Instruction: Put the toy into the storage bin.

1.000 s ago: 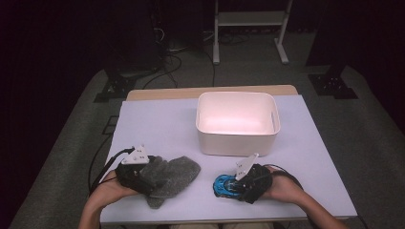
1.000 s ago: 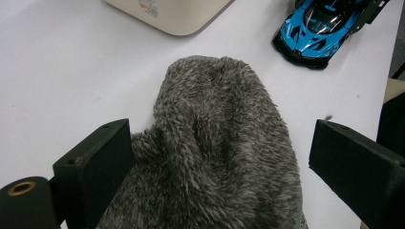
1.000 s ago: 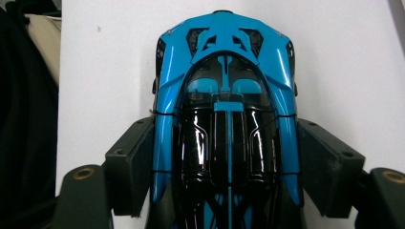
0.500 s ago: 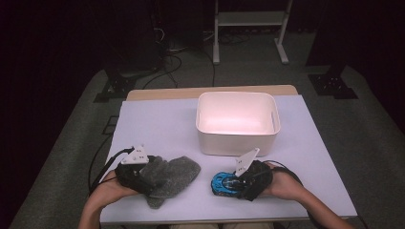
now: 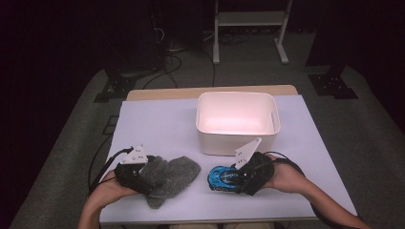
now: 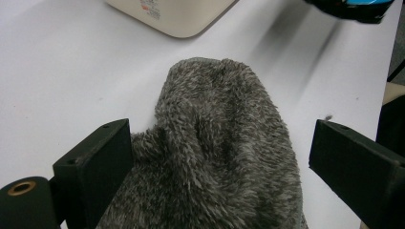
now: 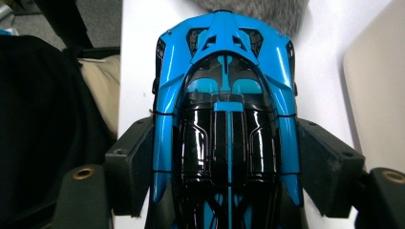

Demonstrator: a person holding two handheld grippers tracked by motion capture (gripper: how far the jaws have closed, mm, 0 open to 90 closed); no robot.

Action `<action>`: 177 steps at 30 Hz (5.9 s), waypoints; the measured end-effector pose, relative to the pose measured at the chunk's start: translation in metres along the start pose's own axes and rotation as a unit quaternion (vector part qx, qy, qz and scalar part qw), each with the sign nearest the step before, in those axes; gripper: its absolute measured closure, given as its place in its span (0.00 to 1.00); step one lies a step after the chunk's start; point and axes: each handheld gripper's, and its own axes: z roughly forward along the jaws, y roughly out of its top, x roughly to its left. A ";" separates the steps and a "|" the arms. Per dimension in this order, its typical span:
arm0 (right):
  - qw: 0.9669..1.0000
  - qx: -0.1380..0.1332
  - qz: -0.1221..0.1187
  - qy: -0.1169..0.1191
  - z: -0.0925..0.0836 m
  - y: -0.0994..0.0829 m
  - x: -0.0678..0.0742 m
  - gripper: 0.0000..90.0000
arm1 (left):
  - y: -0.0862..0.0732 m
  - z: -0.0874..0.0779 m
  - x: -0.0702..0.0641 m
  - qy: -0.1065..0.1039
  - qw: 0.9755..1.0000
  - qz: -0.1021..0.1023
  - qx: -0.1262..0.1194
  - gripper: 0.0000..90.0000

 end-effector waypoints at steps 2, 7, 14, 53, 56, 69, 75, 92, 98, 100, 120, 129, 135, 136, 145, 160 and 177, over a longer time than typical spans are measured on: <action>1.000 -0.003 -0.007 0.003 -0.006 0.007 0.001 0.30 | -0.001 0.000 0.001 -0.001 1.000 0.002 0.003 0.08; 1.000 -0.011 -0.009 0.007 -0.023 0.018 0.000 0.30 | -0.001 0.001 0.002 -0.001 1.000 0.001 0.003 0.08; 1.000 -0.016 -0.022 0.000 -0.048 0.035 0.000 0.30 | -0.002 0.002 0.004 0.003 1.000 -0.005 0.000 0.08; 0.999 0.007 -0.010 -0.034 -0.106 0.094 -0.105 0.30 | -0.013 -0.013 0.010 0.022 0.999 -0.028 -0.010 0.08; 0.999 0.007 -0.004 -0.032 -0.104 0.093 -0.113 0.30 | -0.014 -0.012 0.010 0.023 0.999 -0.028 -0.005 0.08; 0.999 0.022 0.008 -0.024 -0.088 0.083 -0.141 0.30 | -0.018 -0.015 0.010 0.028 0.999 -0.033 -0.003 0.08; 0.999 0.028 0.015 -0.017 -0.077 0.078 -0.152 0.30 | -0.019 -0.013 0.010 0.026 0.999 -0.034 0.000 0.08; 0.998 0.053 0.035 0.002 -0.037 0.067 -0.169 0.30 | -0.018 -0.014 0.008 0.027 0.999 -0.031 0.000 0.08; 0.997 0.054 0.044 0.009 -0.027 0.061 -0.174 0.30 | -0.017 -0.014 0.007 0.027 0.999 -0.030 0.000 0.08; 0.997 0.057 0.044 0.009 -0.024 0.060 -0.174 0.30 | -0.017 -0.014 0.007 0.026 0.999 -0.029 0.000 0.08; 0.994 0.091 0.053 0.028 0.003 0.051 -0.183 0.30 | -0.018 -0.013 0.008 0.024 0.999 -0.032 -0.001 0.08; 0.993 0.104 0.055 0.032 0.014 0.051 -0.186 0.30 | -0.019 -0.012 0.009 0.023 0.999 -0.031 0.004 0.08; 0.992 0.111 0.055 0.036 0.019 0.051 -0.187 0.30 | -0.020 -0.013 0.010 0.025 0.999 -0.032 0.003 0.08; 0.992 0.111 0.056 0.036 0.019 0.051 -0.187 0.30 | -0.020 -0.013 0.010 0.025 0.999 -0.031 0.004 0.08; 0.990 0.121 0.055 0.045 0.026 0.050 -0.186 0.30 | -0.020 -0.014 0.011 0.024 0.999 -0.031 0.003 0.08; 0.988 0.129 0.060 0.056 0.029 0.049 -0.187 0.30 | -0.021 -0.014 0.011 0.023 0.999 -0.034 0.002 0.08; 0.986 0.129 0.080 0.066 0.029 0.050 -0.189 0.30 | -0.021 -0.017 0.009 0.025 0.999 -0.033 -0.001 0.08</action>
